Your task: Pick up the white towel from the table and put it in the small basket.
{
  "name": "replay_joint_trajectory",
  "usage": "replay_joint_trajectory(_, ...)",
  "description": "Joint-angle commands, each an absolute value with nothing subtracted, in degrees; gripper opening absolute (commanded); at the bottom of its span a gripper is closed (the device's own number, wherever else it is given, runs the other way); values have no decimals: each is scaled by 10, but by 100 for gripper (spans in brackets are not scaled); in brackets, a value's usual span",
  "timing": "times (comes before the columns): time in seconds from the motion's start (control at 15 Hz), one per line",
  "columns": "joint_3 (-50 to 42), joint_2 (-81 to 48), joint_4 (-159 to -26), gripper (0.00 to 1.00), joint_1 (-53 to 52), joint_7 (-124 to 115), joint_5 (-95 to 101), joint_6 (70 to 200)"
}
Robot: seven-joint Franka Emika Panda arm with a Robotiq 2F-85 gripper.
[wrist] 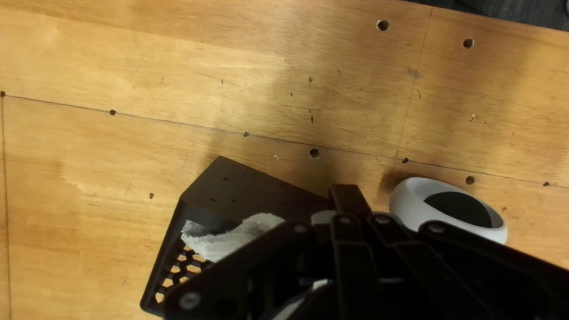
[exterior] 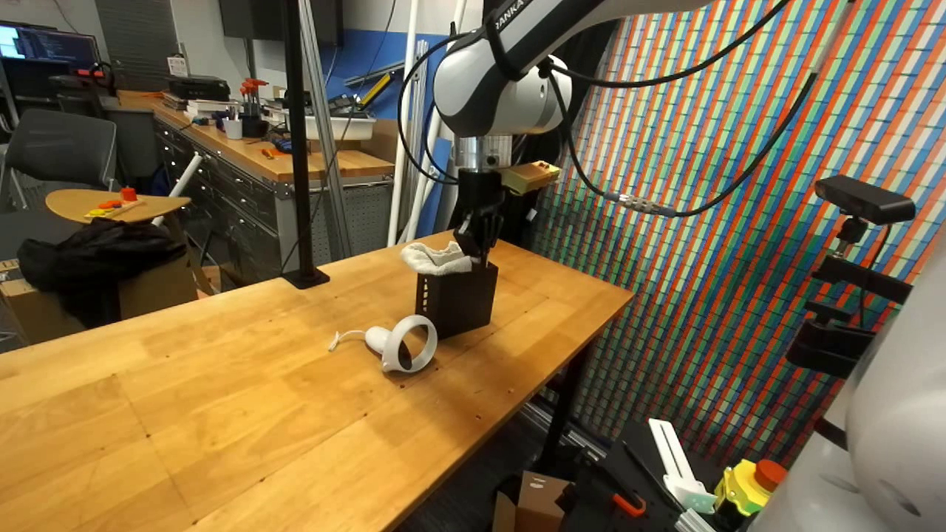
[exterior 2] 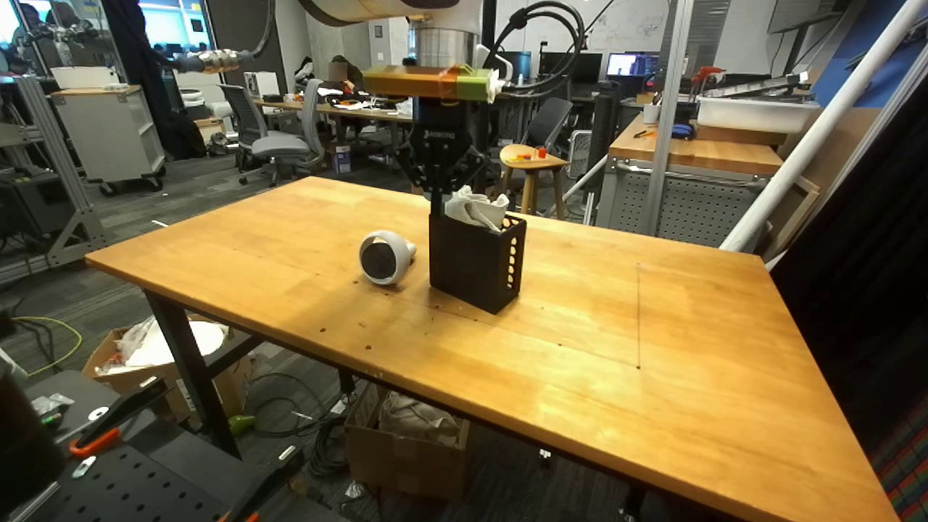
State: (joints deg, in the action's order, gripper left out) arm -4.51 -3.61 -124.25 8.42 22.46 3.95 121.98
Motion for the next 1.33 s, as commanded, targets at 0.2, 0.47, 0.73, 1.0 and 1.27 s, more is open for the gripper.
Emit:
replay_joint_trajectory(0.2,-52,-51,-1227,0,81,232,48,1241)
replay_joint_trajectory(0.47,-52,-45,-1220,0,80,230,62,1246)
replay_joint_trajectory(0.73,-52,-44,-1212,0,79,235,86,1264)
replay_joint_trajectory(1.0,-49,-55,-1202,0,80,246,76,1284)
replay_joint_trajectory(1.27,-47,-70,-1200,0,79,252,65,1297)
